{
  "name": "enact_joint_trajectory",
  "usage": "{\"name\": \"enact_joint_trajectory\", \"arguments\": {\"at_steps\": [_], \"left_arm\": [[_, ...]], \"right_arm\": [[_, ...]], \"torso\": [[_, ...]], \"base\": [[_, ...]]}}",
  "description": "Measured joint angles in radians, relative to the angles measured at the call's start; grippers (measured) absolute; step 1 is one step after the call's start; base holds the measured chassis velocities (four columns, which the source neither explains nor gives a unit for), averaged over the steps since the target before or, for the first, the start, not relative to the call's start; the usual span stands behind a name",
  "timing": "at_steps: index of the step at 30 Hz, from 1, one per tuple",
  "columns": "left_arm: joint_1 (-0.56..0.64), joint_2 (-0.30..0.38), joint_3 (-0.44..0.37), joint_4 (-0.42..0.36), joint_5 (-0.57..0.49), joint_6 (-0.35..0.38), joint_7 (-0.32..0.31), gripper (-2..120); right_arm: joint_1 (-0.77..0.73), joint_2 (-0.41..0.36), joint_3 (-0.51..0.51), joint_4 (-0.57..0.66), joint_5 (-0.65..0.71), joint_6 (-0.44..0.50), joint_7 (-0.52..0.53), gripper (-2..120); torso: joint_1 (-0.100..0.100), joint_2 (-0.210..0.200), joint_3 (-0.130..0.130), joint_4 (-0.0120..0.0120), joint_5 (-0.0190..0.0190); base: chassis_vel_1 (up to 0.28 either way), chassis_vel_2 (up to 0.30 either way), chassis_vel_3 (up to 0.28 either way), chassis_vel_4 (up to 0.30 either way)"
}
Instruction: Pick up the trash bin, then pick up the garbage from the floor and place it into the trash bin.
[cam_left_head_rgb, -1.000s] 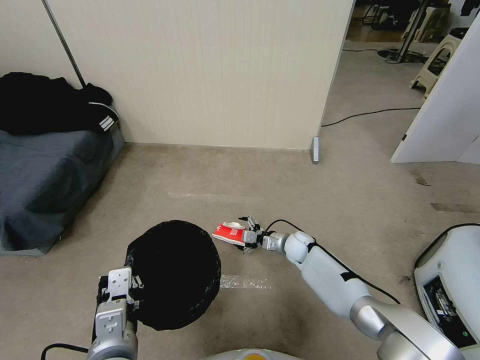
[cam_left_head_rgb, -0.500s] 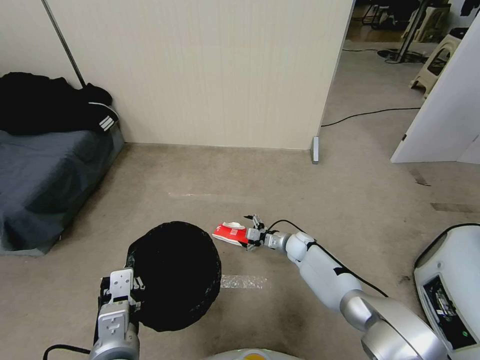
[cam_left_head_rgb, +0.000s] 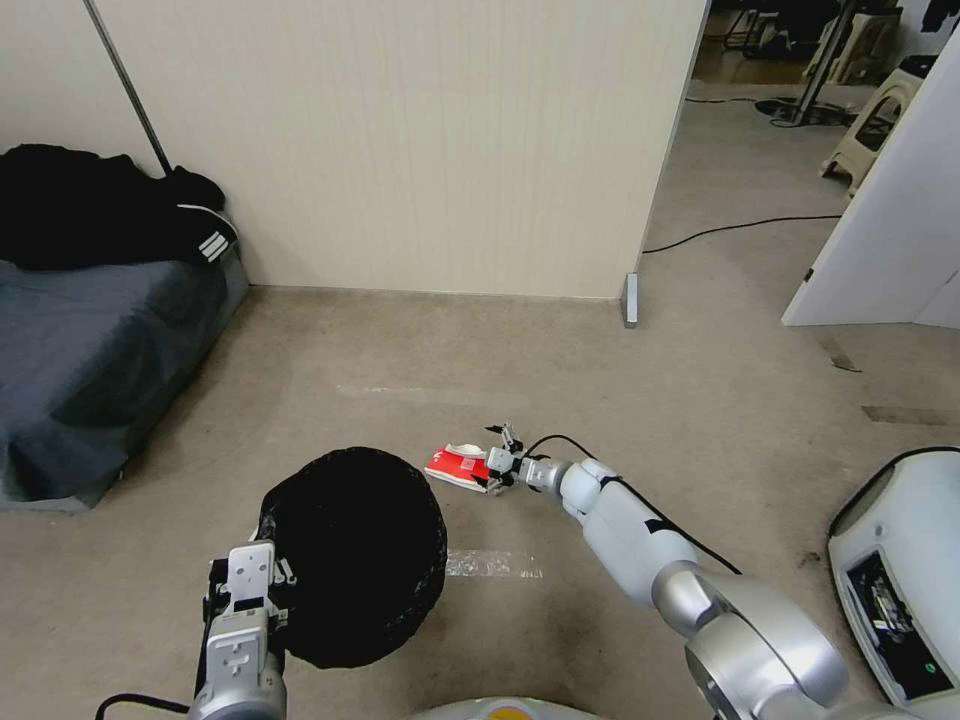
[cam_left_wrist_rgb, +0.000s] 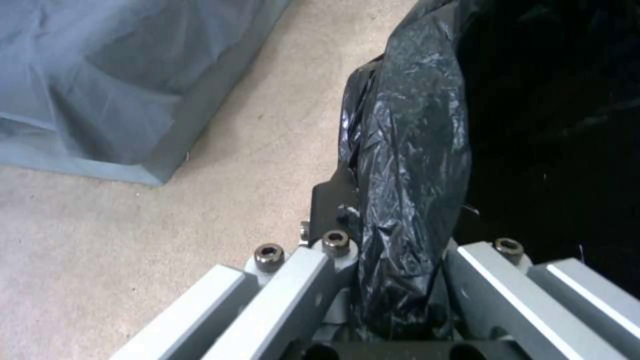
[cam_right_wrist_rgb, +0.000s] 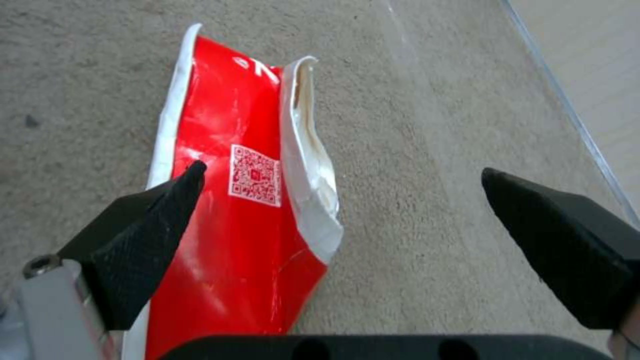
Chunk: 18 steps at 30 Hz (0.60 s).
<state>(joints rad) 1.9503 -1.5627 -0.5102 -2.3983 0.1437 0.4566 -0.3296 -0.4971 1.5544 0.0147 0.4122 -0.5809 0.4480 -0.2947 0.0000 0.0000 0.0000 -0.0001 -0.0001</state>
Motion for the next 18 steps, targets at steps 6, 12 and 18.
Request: {"name": "enact_joint_trajectory", "arguments": {"at_steps": [6,12,18], "left_arm": [[0.005,-0.006,0.011,0.003,0.02,-0.007,0.001,1],[0.017,-0.012,0.019,0.003,0.04,-0.016,0.002,1],[0.026,-0.02,0.033,0.004,0.062,-0.024,0.002,1]], "right_arm": [[0.009,0.025,0.029,-0.021,-0.006,-0.033,0.006,100],[0.023,0.05,0.053,-0.046,-0.023,-0.062,0.01,100],[0.036,0.055,0.058,-0.063,-0.035,-0.076,0.01,100]], "torso": [[0.0,0.0,0.0,0.0002,0.0],[0.0,0.0,0.0,0.0001,0.0],[0.0,0.0,0.0,0.0001,0.0001]], "base": [[0.0,0.0,0.0,0.0],[0.0,0.0,0.0,0.0],[0.0,0.0,0.0,0.0]]}}
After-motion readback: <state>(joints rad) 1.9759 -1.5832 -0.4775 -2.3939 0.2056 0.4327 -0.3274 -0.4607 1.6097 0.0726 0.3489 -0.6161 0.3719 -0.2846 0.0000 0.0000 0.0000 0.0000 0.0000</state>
